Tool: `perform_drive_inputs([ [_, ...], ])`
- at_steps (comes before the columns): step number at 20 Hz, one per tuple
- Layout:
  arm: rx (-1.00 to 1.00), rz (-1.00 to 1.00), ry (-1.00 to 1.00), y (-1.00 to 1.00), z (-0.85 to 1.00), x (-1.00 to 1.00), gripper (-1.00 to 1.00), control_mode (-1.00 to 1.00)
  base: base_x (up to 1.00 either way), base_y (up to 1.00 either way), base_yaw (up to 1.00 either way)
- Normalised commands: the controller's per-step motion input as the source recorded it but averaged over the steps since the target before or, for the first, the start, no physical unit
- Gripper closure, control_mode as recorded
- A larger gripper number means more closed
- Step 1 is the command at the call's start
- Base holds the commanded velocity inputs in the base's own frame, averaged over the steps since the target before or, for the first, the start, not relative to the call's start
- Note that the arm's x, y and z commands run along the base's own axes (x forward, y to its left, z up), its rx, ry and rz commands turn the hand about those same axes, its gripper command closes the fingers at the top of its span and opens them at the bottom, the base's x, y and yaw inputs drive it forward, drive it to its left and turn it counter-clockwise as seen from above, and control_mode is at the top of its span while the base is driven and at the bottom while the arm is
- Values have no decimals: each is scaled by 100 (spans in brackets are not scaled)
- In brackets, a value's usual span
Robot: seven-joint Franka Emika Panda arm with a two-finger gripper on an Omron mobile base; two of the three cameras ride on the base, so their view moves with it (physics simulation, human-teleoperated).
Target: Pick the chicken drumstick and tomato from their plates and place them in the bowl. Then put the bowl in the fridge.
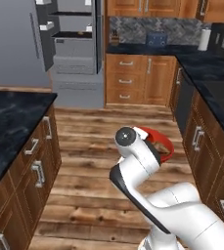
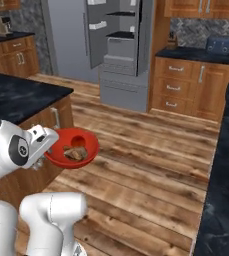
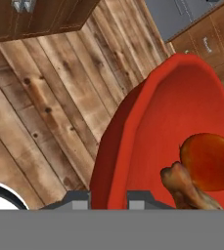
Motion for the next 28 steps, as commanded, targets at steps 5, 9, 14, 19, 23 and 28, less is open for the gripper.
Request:
perform_drive_inputs([
  [5,0,0,0,0,0,0,100,100,81,1,-3],
  [9,0,0,0,0,0,0,100,100,91,0,0],
  [14,0,0,0,0,0,0,100,100,91,0,0],
  [19,0,0,0,0,0,0,100,100,90,0,0],
  [23,0,0,0,0,0,0,100,100,90,1,1],
  [28,0,0,0,0,0,0,100,100,89,2,11],
])
